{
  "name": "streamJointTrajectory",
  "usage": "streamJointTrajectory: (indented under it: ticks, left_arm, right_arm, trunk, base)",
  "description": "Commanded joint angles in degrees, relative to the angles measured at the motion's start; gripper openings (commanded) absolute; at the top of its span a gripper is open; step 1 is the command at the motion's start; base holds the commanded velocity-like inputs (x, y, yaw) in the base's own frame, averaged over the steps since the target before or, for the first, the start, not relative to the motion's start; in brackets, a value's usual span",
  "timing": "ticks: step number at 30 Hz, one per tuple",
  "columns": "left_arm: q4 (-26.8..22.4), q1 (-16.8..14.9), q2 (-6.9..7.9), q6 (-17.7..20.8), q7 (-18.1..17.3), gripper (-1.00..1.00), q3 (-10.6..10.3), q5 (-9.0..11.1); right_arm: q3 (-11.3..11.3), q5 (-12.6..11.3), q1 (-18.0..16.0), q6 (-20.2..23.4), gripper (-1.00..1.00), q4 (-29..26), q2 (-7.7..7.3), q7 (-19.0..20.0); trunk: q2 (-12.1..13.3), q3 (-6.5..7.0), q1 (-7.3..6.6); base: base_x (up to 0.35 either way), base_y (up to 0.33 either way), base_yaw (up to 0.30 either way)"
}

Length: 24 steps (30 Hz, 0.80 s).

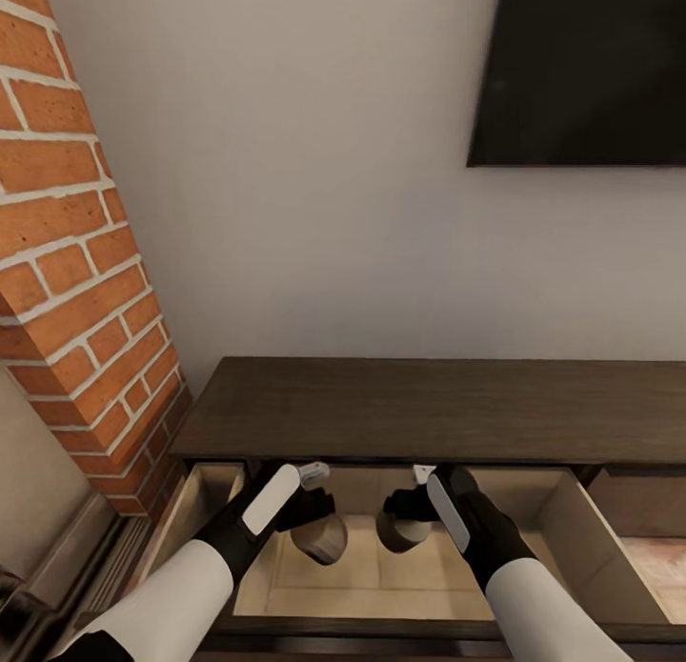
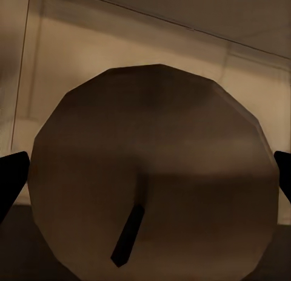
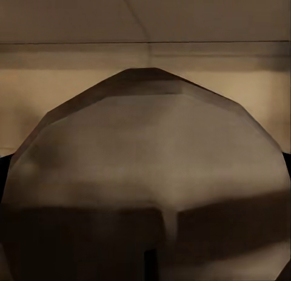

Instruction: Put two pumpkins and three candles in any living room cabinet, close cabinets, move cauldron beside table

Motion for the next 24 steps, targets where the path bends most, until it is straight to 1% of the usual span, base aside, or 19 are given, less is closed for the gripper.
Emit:
streamJointTrajectory:
  ticks: [1, 3, 6, 9, 11, 14, 19, 22, 24]
  left_arm:
    - [0.1, 0.0, -0.01, -0.1, 0.6, -1.00, -0.2, 0.6]
    - [0.3, 0.0, -0.05, -0.1, 0.6, -1.00, -0.2, 0.6]
    - [1.3, 0.5, 0.95, -0.7, -0.4, -1.00, -1.2, -0.9]
    - [2.3, 0.5, 0.97, -1.4, -1.3, -1.00, -2.2, -0.9]
    - [2.9, 0.5, 0.97, -2.0, -1.9, -1.00, -2.8, -0.9]
    - [3.8, 0.5, 0.97, -2.9, -2.8, -1.00, -2.8, -0.9]
    - [3.8, 0.5, 0.97, -4.4, -2.8, -1.00, -2.8, -0.9]
    - [3.8, 0.5, 0.97, -4.4, -2.8, -1.00, -2.8, -0.9]
    - [3.2, 0.7, 1.07, -3.7, -2.1, -1.00, -2.1, -0.4]
  right_arm:
    - [0.2, -0.6, 0.0, -1.0, -1.00, 0.6, -0.02, -0.5]
    - [0.2, -0.6, 0.0, -3.1, -1.00, 1.9, 0.00, -0.5]
    - [1.2, -0.7, -0.2, -4.0, -1.00, 2.9, 0.79, -0.4]
    - [2.2, -0.6, -0.2, -5.0, -1.00, 3.6, 0.79, -0.4]
    - [2.3, -0.6, -0.2, -5.3, -1.00, 3.6, 0.79, -0.4]
    - [2.3, -0.6, -0.2, -5.3, -1.00, 3.6, 0.79, -0.4]
    - [2.3, -0.6, -0.2, -5.3, -1.00, 3.6, 0.79, -0.4]
    - [2.3, -0.6, -0.2, -5.3, -1.00, 3.6, 0.79, -0.4]
    - [1.6, -0.5, -0.3, -4.6, -1.00, 3.0, 0.81, -0.4]
  trunk:
    - [0.0, -0.05, -0.01]
    - [0.0, -0.05, -0.01]
    - [0.0, -0.05, -0.01]
    - [0.0, -0.05, -0.01]
    - [0.0, -0.05, -0.01]
    - [0.0, -0.05, -0.01]
    - [0.0, -0.05, -0.01]
    - [0.0, -0.05, -0.01]
    - [0.0, -0.05, -0.01]
  base:
    - [0.010, 0.000, 0.000]
    - [0.005, 0.000, 0.000]
    - [0.000, 0.000, 0.000]
    - [0.000, 0.000, 0.000]
    - [0.000, 0.000, 0.000]
    - [0.000, 0.000, 0.000]
    - [0.000, 0.000, 0.000]
    - [0.000, 0.000, 0.000]
    - [0.000, 0.000, 0.000]
